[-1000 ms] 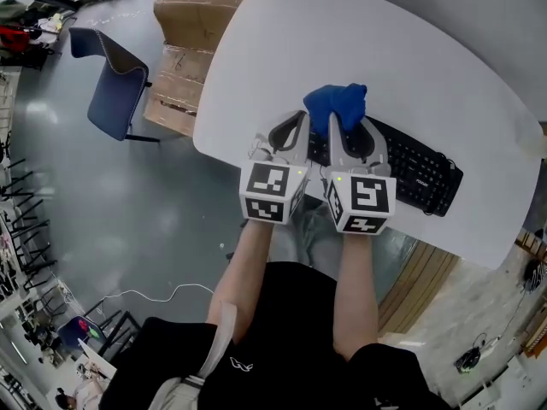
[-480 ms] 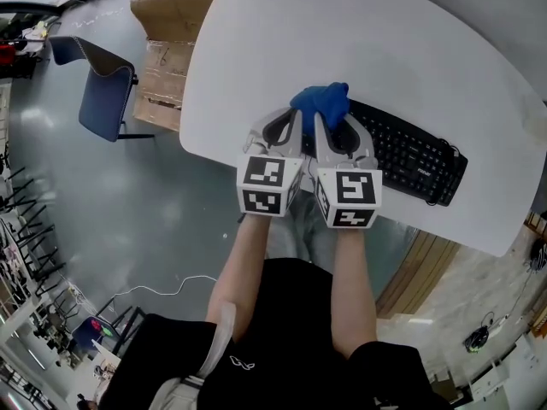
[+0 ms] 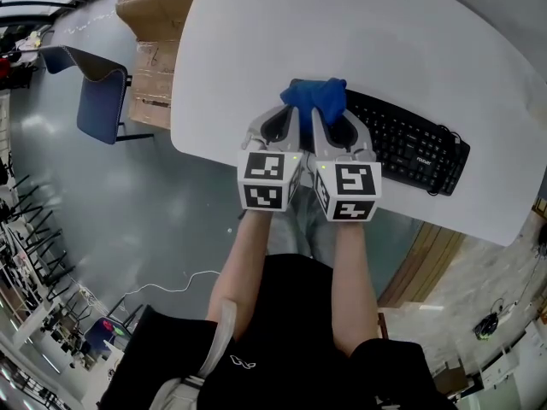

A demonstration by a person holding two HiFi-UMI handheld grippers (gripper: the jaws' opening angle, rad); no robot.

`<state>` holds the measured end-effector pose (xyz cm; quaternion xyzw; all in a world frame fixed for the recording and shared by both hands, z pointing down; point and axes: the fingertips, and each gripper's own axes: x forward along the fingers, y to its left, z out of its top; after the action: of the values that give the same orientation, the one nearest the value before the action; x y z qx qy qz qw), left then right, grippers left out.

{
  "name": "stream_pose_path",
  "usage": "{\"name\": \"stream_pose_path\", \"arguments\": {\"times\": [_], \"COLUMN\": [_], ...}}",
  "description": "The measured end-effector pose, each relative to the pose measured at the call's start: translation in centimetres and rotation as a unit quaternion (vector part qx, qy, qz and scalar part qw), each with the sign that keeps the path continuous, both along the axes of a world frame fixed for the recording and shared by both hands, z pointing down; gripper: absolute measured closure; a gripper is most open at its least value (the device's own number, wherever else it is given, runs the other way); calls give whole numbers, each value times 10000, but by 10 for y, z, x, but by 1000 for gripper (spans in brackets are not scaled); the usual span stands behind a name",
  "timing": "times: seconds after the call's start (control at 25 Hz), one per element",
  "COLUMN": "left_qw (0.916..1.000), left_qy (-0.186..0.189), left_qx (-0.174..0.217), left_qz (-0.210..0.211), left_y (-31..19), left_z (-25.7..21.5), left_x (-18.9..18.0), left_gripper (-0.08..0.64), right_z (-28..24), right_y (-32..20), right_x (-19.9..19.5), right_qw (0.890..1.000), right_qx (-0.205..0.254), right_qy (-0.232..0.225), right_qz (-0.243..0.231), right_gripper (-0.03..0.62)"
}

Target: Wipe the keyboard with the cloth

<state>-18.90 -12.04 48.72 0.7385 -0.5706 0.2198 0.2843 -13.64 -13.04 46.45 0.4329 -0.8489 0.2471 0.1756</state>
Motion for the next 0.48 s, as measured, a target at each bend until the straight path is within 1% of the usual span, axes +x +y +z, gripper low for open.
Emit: {"name": "stream_pose_path", "arguments": {"times": [0.32, 0.48], "left_qw": [9998, 9998], "left_qy": [5, 31], "left_qx": [-82, -31], "left_qz": [180, 213], "left_y": [2, -2], "left_z": [6, 4], "left_x": [21, 33], "left_gripper": [560, 561], "right_z": [9, 11], "right_y": [3, 4], "right_x": [20, 32], "right_qw": [9997, 9994], "right_qx": [-160, -204], "right_qy": [3, 6], "right_qz": [195, 284], "right_gripper": [518, 518]}}
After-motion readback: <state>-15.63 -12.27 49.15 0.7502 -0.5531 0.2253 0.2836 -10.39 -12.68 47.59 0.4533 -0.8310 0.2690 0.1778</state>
